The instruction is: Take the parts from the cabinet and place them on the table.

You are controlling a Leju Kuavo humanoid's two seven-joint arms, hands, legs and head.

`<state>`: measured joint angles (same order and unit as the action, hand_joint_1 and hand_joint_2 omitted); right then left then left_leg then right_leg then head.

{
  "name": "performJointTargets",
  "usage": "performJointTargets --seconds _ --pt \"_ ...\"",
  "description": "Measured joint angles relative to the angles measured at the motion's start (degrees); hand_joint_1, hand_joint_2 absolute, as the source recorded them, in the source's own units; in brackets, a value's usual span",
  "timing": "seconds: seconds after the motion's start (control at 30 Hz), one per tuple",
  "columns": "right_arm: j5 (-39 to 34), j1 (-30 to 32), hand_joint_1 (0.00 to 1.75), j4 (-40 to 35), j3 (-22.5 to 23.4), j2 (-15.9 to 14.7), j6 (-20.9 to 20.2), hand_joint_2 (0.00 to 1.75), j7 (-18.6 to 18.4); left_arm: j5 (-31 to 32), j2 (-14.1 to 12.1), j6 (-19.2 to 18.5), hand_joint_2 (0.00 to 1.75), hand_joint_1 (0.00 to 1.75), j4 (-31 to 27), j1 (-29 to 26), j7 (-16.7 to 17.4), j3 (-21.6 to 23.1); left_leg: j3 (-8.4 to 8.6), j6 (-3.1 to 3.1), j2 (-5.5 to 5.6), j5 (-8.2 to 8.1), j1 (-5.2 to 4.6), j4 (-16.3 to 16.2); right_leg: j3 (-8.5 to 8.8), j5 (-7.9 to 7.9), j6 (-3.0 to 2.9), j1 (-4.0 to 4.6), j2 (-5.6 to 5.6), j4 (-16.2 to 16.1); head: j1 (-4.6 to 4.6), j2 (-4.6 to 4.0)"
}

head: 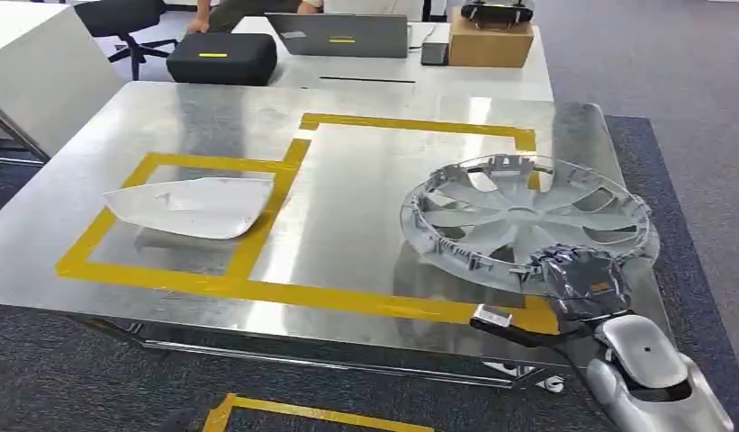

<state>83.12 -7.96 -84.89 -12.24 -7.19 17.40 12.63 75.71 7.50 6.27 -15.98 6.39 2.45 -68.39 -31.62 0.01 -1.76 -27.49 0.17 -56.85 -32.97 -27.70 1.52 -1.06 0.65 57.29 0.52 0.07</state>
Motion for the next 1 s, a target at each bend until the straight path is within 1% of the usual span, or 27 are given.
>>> performJointTargets --seconds 0.17,0.4,0.53,0.77,0.8,0.93,0.97,1.0 --pt "2.07 0.44 1.75 0.07 -1.48 -0.46 3.62 1.75 0.85 0.89 -0.04 0.0 0.0 0.0 0.0 0.0 0.02 0.28 0.0 0.0 -0.01 0.0 0.0 0.0 -0.01 0.0 0.0 0.0 -0.03 0.0 -0.02 0.0" --pt "2.62 0.37 1.75 0.04 -5.68 -1.59 5.44 1.75 1.88 2.12 -0.22 0.06 0.0 0.0 0.02 0.24 0.59 0.94 0.0 0.0 -0.01 0.0 0.0 0.0 -0.01 0.0 0.0 0.0 -0.03 0.0 0.0 0.0" --pt "2.18 0.06 1.75 0.04 -7.56 -2.08 5.59 1.75 1.86 2.47 -0.33 0.22 0.0 0.0 0.02 0.3 0.61 1.2 0.0 0.0 0.0 0.0 0.0 0.0 0.0 0.0 0.0 0.0 -0.01 0.0 -0.02 0.0" --pt "1.22 -0.3 1.75 0.04 -8.79 -2.4 5.57 1.75 1.79 2.47 -0.42 0.33 0.0 0.0 0.02 0.3 0.94 1.4 0.0 0.0 0.0 0.0 -0.02 -0.01 0.0 0.0 0.0 0.0 -0.01 0.0 -0.02 0.0" --pt "1.14 -0.34 0.0 0.04 -8.87 -2.51 5.57 1.75 1.79 2.47 -0.42 0.33 1.75 0.0 0.02 0.3 0.94 1.4 0.0 0.0 0.0 0.0 -0.02 -0.01 0.0 0.0 0.0 0.0 -0.01 0.0 0.0 0.0" --pt "0.2 -0.57 0.0 0.04 -9.16 -2.71 5.53 1.75 1.73 2.45 -0.44 0.42 1.75 0.0 0.02 0.29 0.96 1.4 -0.01 0.0 0.0 0.0 -0.02 -0.01 -0.01 0.0 0.0 -0.02 -0.02 0.0 0.0 0.0" --pt "0.0 -0.66 0.0 0.07 -9.22 -2.78 5.53 1.75 1.73 2.45 -0.44 0.46 0.0 0.0 0.02 0.28 1.05 1.4 -0.01 0.0 0.0 0.0 -0.02 -0.01 -0.01 0.0 0.0 -0.01 -0.02 0.0 0.0 0.0" --pt "-0.24 -0.75 0.0 0.07 -9.31 -2.88 5.51 1.75 1.73 2.47 -0.46 0.48 0.0 0.0 0.02 0.27 1.18 1.38 -0.01 0.0 0.0 0.0 -0.02 -0.01 -0.01 0.0 0.0 -0.01 -0.02 0.0 -0.02 0.0"
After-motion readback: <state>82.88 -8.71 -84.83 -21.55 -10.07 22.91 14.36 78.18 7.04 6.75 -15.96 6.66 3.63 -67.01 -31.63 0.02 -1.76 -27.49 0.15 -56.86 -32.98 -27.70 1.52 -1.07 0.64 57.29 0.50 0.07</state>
